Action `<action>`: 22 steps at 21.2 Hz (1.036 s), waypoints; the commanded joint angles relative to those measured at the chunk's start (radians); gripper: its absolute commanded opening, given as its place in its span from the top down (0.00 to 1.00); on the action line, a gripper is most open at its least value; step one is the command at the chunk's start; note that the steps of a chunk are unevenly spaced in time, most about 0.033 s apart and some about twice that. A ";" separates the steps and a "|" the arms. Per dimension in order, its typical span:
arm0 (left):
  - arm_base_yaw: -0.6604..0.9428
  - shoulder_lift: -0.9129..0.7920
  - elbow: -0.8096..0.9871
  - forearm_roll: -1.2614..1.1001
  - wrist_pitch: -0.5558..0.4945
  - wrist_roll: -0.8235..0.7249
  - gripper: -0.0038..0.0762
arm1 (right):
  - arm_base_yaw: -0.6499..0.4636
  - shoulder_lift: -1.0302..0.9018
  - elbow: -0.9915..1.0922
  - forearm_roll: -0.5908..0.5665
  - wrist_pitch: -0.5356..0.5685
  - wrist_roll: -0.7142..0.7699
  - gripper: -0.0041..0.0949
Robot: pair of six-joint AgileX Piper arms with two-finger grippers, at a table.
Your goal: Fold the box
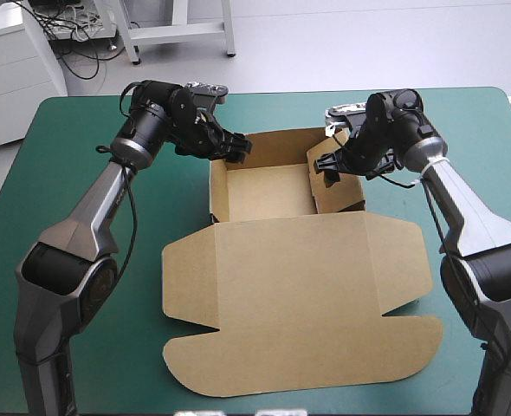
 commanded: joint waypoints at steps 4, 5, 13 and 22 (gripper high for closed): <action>-0.004 -0.177 -0.033 0.089 0.055 0.001 0.38 | -0.002 -0.198 -0.030 -0.037 -0.006 -0.040 0.19; -0.004 -0.196 -0.033 0.096 0.055 0.001 0.44 | -0.002 -0.220 -0.030 -0.040 -0.006 -0.040 0.19; -0.004 -0.500 0.030 0.033 0.055 0.213 0.99 | -0.002 -0.333 -0.030 -0.052 -0.028 -0.078 0.19; -0.004 -0.825 0.618 0.058 0.055 0.236 0.99 | -0.002 -0.170 -0.030 -0.052 -0.044 -0.064 0.19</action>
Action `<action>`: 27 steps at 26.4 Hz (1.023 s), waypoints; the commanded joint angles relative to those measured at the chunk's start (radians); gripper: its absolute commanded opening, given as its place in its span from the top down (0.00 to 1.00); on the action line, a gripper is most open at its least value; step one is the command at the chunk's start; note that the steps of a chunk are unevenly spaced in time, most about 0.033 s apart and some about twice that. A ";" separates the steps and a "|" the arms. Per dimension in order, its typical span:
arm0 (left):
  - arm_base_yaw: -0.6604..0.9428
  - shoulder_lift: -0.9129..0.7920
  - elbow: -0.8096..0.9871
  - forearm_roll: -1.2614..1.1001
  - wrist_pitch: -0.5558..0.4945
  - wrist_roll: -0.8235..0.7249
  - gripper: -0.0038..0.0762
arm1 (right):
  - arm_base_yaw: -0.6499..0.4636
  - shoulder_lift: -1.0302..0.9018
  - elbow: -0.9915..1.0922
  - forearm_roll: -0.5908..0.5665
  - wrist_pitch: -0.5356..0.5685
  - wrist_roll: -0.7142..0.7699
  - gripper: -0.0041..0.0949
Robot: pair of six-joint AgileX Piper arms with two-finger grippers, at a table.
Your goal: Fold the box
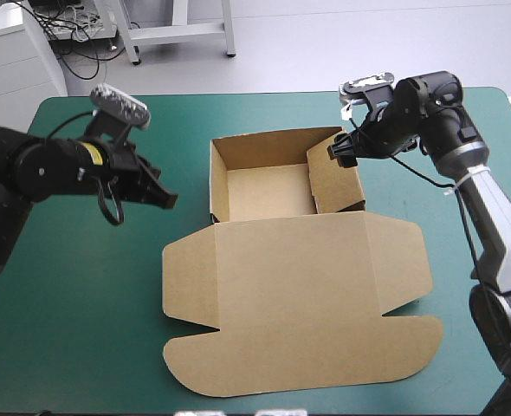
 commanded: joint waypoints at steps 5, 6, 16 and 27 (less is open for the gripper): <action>-0.004 -0.241 0.444 0.021 -0.029 -0.016 0.99 | -0.002 0.116 -0.027 0.001 -0.061 0.006 0.19; -0.004 -0.263 0.486 0.019 -0.052 -0.020 0.99 | -0.002 0.133 -0.027 0.009 -0.061 0.006 0.19; -0.004 -0.417 0.741 0.021 -0.157 -0.041 0.99 | -0.002 0.198 -0.027 0.022 -0.072 0.006 0.35; -0.004 -0.417 0.741 -0.007 -0.199 -0.041 0.99 | -0.002 0.200 -0.027 0.023 -0.083 0.008 0.98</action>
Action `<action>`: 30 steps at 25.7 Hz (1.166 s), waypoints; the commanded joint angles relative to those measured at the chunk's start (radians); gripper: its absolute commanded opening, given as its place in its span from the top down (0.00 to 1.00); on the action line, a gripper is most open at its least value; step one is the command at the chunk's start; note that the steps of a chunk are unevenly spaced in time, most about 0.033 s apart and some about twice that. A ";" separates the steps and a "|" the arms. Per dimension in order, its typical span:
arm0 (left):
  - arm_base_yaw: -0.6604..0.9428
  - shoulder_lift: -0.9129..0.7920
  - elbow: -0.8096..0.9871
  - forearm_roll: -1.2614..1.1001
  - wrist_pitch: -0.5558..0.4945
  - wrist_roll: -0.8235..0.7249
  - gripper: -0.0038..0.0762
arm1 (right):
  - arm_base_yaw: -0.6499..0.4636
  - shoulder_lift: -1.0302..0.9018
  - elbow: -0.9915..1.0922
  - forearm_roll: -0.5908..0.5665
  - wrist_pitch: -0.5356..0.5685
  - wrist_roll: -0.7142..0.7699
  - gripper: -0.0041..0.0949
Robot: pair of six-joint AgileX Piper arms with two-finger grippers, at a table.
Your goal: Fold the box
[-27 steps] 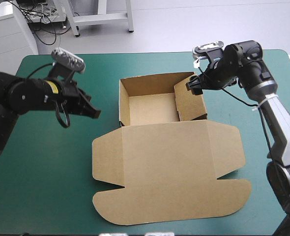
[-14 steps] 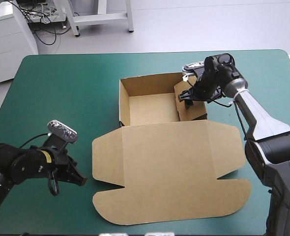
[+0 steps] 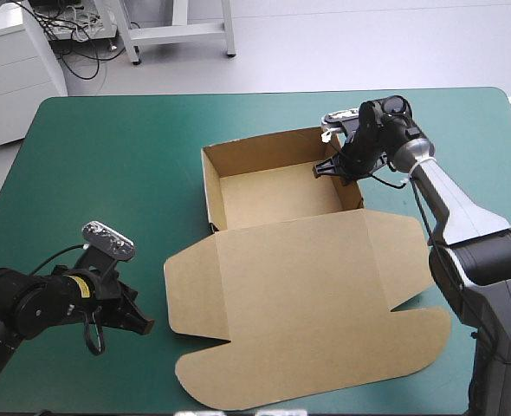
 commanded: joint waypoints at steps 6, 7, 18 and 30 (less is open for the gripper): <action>-0.004 -0.012 -0.024 -0.030 -0.041 -0.010 0.99 | -0.092 -0.113 -0.104 0.004 -0.015 -0.065 0.98; -0.004 -0.012 -0.024 -0.030 -0.041 -0.010 0.99 | -0.115 -0.121 -0.117 0.004 -0.013 -0.080 0.98; -0.004 -0.012 -0.024 -0.030 -0.052 -0.015 0.99 | -0.498 -0.169 -0.149 -0.003 0.038 -0.128 0.98; -0.004 -0.012 -0.024 -0.048 -0.140 -0.015 0.99 | -0.702 -0.169 -0.143 0.005 0.051 -0.130 0.98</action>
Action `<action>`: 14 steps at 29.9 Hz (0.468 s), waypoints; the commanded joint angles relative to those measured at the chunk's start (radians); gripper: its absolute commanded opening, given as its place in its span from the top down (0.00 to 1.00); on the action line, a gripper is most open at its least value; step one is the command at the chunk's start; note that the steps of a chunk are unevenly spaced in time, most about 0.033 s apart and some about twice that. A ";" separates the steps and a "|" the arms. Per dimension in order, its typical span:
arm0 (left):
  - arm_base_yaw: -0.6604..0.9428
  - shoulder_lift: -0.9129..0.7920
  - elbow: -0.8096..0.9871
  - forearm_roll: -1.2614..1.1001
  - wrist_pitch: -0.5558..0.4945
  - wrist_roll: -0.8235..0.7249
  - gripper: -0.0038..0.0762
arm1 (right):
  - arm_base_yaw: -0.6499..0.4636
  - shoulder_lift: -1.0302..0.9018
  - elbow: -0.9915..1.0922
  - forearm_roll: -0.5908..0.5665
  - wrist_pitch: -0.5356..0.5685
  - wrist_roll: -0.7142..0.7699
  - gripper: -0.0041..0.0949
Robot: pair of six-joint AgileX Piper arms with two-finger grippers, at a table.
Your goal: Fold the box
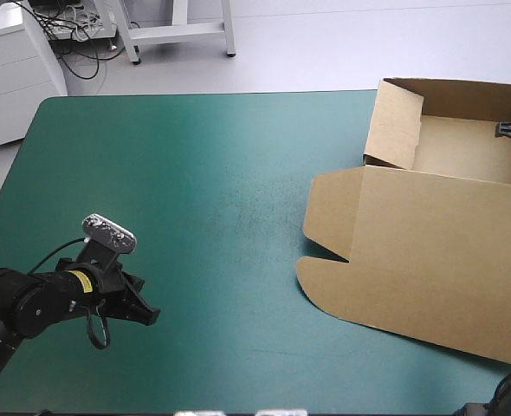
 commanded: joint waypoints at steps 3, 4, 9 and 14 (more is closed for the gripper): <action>-0.004 -0.012 -0.024 -0.022 -0.056 -0.011 0.99 | -0.037 -0.066 -0.024 0.018 -0.026 -0.007 0.98; -0.004 -0.012 -0.024 -0.022 -0.056 -0.011 0.99 | -0.039 -0.066 -0.024 0.018 -0.028 -0.007 0.97; -0.004 -0.012 -0.024 -0.022 -0.056 -0.011 0.99 | -0.040 -0.066 -0.024 0.011 -0.034 -0.006 0.86; -0.004 -0.012 -0.024 -0.022 -0.054 -0.011 0.99 | -0.040 -0.066 -0.024 0.011 -0.032 -0.003 0.63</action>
